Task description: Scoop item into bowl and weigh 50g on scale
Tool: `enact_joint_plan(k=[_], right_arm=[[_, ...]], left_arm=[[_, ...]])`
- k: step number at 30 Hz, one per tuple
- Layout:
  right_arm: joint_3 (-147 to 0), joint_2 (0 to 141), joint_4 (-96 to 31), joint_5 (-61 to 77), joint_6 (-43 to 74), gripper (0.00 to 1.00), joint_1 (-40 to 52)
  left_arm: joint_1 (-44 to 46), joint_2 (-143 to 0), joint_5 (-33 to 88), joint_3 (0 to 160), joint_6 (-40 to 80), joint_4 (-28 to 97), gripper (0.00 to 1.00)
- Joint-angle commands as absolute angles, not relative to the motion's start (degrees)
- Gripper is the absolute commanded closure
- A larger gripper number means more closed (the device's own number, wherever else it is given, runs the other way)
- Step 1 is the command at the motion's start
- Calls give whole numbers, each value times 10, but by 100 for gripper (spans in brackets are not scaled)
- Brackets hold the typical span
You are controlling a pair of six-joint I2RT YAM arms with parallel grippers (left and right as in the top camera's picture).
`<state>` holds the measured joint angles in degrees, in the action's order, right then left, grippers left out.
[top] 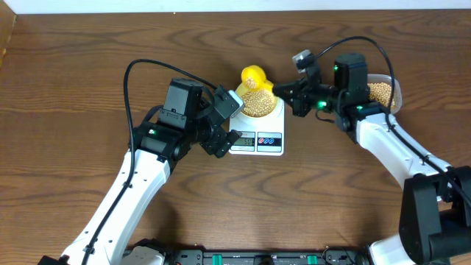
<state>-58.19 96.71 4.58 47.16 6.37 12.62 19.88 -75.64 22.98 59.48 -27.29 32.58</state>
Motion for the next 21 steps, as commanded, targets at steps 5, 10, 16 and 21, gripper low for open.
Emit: enact_joint_plan(k=[5,10,16,21], right_arm=[[-593,970,108,518,185,99,88],[-593,970,160,518,236,99,55],[-593,970,172,516,281,99,1],[-593,967,172,517,332,99,-51]], left_arm=[[196,-752,229,591,-281,326,16],[196,-752,229,591,-281,326,16],[196,-752,229,591,-281,326,16],[196,-752,229,591,-281,326,16]])
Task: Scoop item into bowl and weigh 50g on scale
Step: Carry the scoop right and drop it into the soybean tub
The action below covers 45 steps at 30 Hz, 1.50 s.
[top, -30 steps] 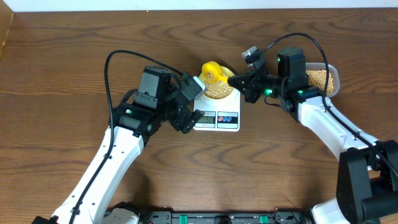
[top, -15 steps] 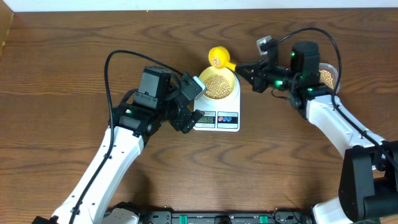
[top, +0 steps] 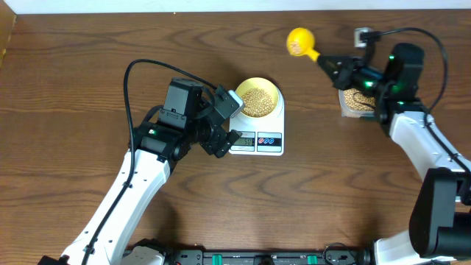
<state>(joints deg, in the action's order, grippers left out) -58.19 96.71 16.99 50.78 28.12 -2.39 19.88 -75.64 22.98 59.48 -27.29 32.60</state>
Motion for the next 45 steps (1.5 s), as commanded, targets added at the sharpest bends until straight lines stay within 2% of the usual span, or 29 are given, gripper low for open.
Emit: enact_joint_plan(k=[1,12,22,39,45], right_arm=[[-593,965,172,518,334,99,-59],[-593,900,165,511,334,99,-132],[-593,851,15,409,300,99,-138],[-593,811,-106,322,297,99,-138],[-593,801,-161,247,284,98,-140]], left_arm=[[196,-752,229,591,-281,326,16],[196,-752,229,591,-281,326,16],[196,-752,229,591,-281,326,16],[196,-752,229,591,-281,326,16],[196,-752,229,591,-281,326,16]])
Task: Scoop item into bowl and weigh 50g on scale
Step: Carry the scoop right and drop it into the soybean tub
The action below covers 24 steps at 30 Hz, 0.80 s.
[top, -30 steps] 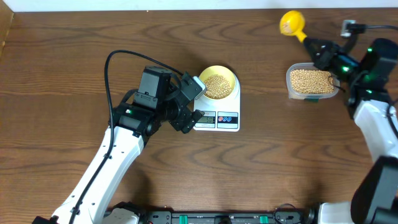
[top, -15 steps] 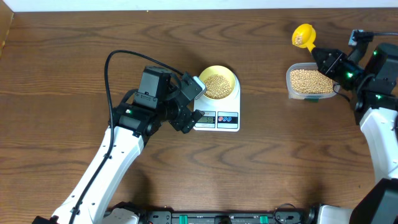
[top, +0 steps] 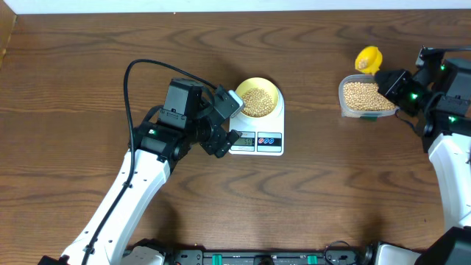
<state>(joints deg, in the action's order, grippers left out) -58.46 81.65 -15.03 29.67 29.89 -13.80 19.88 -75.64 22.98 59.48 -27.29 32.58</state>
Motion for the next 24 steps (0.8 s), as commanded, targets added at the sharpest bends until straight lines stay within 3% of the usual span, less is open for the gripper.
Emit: enact_joint_plan(k=[1,12,24], right_arm=[[-593,800,-170,245,282,99,-144],[-593,796,-253,246,211,99,-175],[-593,794,-292,176,-110,99,-175]], left_arm=[[196,-752,229,591,-281,326,16],[196,-752,229,591,-281,326,16],[196,-752,229,591,-281,326,16]])
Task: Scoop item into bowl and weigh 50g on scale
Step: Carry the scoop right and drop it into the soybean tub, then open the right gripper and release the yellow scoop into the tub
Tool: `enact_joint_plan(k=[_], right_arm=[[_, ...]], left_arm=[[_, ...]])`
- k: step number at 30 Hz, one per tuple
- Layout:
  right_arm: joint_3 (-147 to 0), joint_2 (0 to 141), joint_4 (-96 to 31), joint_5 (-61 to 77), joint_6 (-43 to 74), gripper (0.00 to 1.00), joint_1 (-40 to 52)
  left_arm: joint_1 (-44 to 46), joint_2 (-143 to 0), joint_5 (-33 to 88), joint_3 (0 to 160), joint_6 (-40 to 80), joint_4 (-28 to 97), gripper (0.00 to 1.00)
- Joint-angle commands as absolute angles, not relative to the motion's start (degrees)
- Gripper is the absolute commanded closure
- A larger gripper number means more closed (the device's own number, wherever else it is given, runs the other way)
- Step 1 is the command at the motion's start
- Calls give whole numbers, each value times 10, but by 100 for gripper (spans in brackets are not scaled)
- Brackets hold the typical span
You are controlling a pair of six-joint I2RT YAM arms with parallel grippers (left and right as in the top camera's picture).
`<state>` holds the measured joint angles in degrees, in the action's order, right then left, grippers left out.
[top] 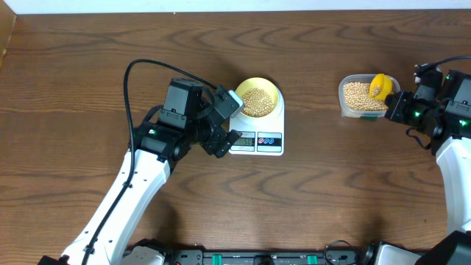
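Note:
A yellow bowl (pixel 259 99) holding beans stands on the white scale (pixel 266 143) in the middle of the table. My left gripper (pixel 223 137) rests at the scale's left end, beside the bowl; its fingers are too dark to read. At the far right a clear tub (pixel 359 97) holds more beans. The yellow scoop (pixel 379 85) has its head down in the tub's right side. My right gripper (pixel 396 101) is shut on its handle, just right of the tub.
The scale's display (pixel 245 140) faces the front edge, its digits too small to read. A black cable (pixel 147 66) loops up from the left arm. Bare wooden table lies between the scale and the tub.
The scoop was above the tub's far right corner; now its head is down in the beans in the tub. My right gripper has moved slightly towards the front. The left arm is unchanged.
First my right gripper held the scoop over the bowl on the scale. Then it held the scoop up between the scale and the tub, then behind the tub's right corner, and now in the tub. The left arm stayed at the scale throughout.

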<state>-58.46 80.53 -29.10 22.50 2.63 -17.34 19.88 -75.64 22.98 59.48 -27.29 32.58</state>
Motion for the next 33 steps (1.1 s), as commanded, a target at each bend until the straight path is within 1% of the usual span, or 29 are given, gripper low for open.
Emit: enact_joint_plan(k=[1,9,13,17,23,28,31,33], right_arm=[[-593,794,-291,167,-128,99,-175],[-593,794,-290,155,-346,99,-159],[-593,794,-288,153,-406,99,-146],[-593,794,-287,144,-437,99,-133],[-593,794,-287,91,-441,99,-111],[-593,794,-289,77,-436,99,-105],[-593,794,-289,77,-355,99,-105],[-592,794,-290,77,-233,99,-106]], left_arm=[[196,-752,229,591,-281,326,16],[196,-752,229,591,-281,326,16],[196,-752,229,591,-281,326,16],[196,-752,229,591,-281,326,16],[196,-752,229,591,-281,326,16],[196,-752,229,591,-281,326,16],[196,-752,229,591,-281,326,16],[196,-752,229,591,-280,326,16]])
